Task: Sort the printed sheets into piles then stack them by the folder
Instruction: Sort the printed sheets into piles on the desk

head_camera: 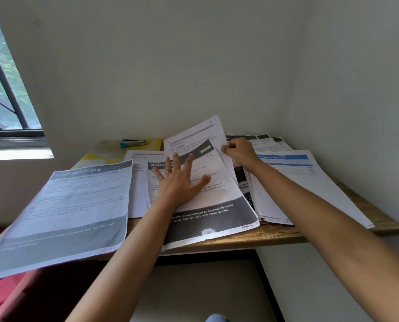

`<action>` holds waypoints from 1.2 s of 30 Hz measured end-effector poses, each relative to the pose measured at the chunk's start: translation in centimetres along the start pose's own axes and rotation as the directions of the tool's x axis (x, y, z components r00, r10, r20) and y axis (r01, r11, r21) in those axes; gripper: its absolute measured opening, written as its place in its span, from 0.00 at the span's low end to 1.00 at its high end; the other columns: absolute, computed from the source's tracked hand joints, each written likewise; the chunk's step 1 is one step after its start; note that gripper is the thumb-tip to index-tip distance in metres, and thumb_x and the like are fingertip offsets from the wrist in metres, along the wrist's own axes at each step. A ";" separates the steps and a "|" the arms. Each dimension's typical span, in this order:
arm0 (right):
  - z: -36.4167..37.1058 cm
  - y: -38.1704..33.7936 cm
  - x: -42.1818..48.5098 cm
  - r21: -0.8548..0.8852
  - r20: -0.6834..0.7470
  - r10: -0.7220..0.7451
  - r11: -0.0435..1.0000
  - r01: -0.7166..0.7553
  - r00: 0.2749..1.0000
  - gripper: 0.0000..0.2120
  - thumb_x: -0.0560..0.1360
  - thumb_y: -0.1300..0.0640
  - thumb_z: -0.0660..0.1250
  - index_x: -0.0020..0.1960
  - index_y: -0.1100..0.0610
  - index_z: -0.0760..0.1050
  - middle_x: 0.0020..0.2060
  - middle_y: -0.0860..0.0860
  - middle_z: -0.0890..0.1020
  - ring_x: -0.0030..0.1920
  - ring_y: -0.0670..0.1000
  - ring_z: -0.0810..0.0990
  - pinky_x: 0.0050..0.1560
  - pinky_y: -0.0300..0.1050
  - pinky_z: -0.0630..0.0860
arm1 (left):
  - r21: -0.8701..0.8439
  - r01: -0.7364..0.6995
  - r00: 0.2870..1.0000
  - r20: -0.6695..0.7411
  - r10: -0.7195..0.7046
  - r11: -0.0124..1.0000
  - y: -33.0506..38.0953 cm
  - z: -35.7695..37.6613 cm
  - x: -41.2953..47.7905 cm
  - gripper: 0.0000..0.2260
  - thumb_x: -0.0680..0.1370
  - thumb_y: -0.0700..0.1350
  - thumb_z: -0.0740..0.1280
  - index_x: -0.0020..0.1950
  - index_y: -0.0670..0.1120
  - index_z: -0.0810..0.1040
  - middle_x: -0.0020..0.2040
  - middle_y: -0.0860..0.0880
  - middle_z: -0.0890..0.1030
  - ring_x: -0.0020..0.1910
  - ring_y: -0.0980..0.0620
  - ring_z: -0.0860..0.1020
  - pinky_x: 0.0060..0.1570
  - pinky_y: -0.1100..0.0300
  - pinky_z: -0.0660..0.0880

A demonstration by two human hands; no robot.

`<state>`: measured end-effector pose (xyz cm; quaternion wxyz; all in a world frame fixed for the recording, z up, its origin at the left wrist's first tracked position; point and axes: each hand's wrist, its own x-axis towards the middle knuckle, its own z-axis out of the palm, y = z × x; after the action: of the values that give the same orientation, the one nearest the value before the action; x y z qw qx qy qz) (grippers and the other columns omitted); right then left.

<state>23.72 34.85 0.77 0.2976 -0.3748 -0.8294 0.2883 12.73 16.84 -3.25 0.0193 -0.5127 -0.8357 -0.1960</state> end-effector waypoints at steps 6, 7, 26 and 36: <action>-0.3 0.1 -1.1 0.283 0.174 0.019 0.957 -0.068 0.985 0.14 0.76 0.49 0.67 0.52 0.60 0.78 0.51 0.54 0.82 0.52 0.53 0.80 0.54 0.48 0.76 | -0.151 0.116 0.989 -0.073 -0.128 0.982 -0.4 -0.6 -0.2 0.42 0.72 0.73 0.55 0.79 0.55 0.44 0.79 0.43 0.42 0.77 0.38 0.41 0.69 0.32 0.38; -0.4 -0.1 -1.5 0.298 0.208 0.002 0.952 -0.065 0.978 0.19 0.73 0.49 0.71 0.57 0.60 0.77 0.54 0.53 0.82 0.54 0.52 0.80 0.56 0.48 0.76 | -0.156 0.122 0.989 -0.063 -0.133 0.980 -0.4 -0.6 -0.2 0.42 0.72 0.73 0.55 0.79 0.55 0.44 0.79 0.43 0.41 0.77 0.38 0.41 0.69 0.32 0.38; -1.0 -0.3 -2.9 0.383 -0.010 0.179 0.909 -0.162 0.984 0.10 0.77 0.62 0.62 0.57 0.63 0.76 0.54 0.58 0.81 0.54 0.57 0.80 0.58 0.57 0.77 | -0.750 0.192 0.895 -0.130 -0.427 0.632 -1.8 -4.2 0.1 0.45 0.74 0.57 0.69 0.78 0.40 0.45 0.76 0.38 0.60 0.74 0.40 0.62 0.72 0.45 0.61; -2.0 -1.5 -5.1 0.442 0.067 0.240 0.863 -0.245 0.968 0.17 0.75 0.72 0.54 0.58 0.64 0.76 0.54 0.59 0.80 0.52 0.59 0.80 0.51 0.51 0.79 | -0.858 0.340 0.900 0.177 -0.398 0.385 -1.3 -6.6 -1.2 0.17 0.75 0.31 0.66 0.63 0.34 0.70 0.55 0.38 0.80 0.41 0.45 0.82 0.31 0.56 0.78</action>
<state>27.25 30.49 1.76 0.3329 -0.3961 -0.6888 0.5078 11.05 13.06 2.12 -0.2639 -0.2454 -0.7086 -0.6066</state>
